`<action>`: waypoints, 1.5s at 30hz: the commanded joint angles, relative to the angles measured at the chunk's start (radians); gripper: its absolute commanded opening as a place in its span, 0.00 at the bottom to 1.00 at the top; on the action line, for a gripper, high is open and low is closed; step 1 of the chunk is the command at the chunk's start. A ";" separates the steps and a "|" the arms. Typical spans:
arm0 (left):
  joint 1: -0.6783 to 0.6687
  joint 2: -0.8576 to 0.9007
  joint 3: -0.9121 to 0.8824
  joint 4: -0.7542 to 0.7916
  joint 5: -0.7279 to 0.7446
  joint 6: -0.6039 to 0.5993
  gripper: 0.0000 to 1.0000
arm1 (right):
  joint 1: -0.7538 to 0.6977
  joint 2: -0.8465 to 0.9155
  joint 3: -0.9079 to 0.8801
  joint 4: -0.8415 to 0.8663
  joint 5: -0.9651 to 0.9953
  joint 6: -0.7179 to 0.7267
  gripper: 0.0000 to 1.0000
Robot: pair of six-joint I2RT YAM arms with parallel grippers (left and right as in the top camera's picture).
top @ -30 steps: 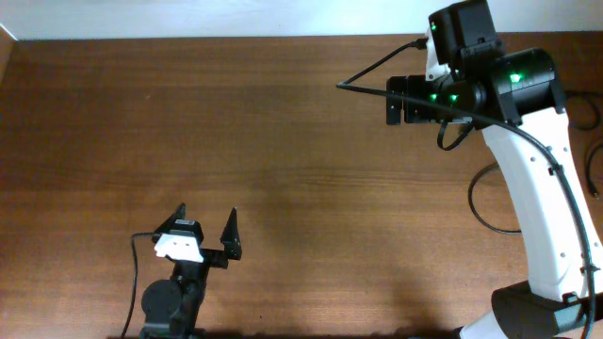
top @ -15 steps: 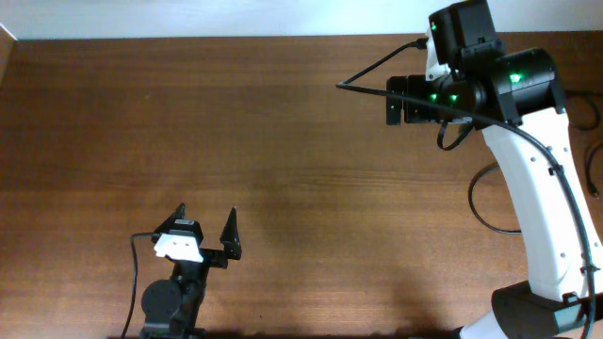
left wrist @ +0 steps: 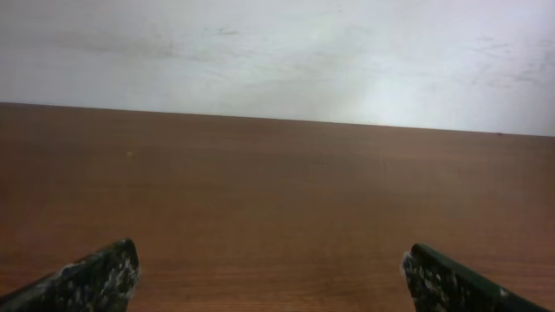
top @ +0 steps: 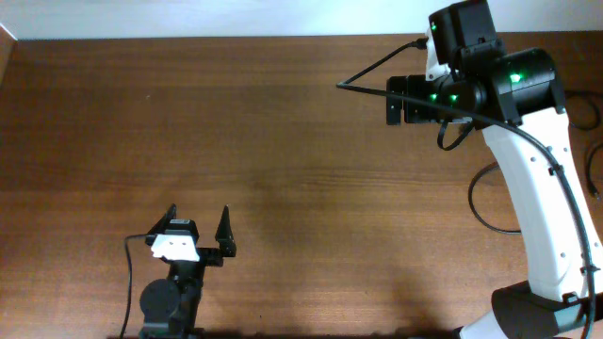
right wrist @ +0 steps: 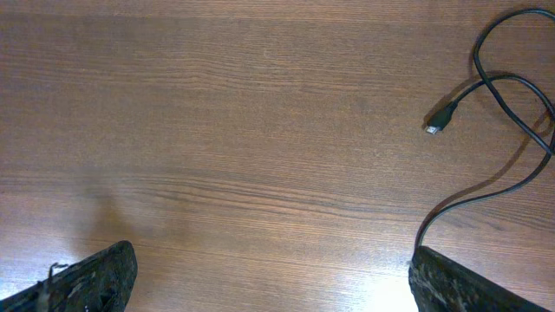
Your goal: Untangle cables
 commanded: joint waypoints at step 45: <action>-0.013 -0.010 -0.002 -0.008 -0.013 0.020 0.99 | -0.035 -0.655 -1.281 1.214 0.129 0.157 0.99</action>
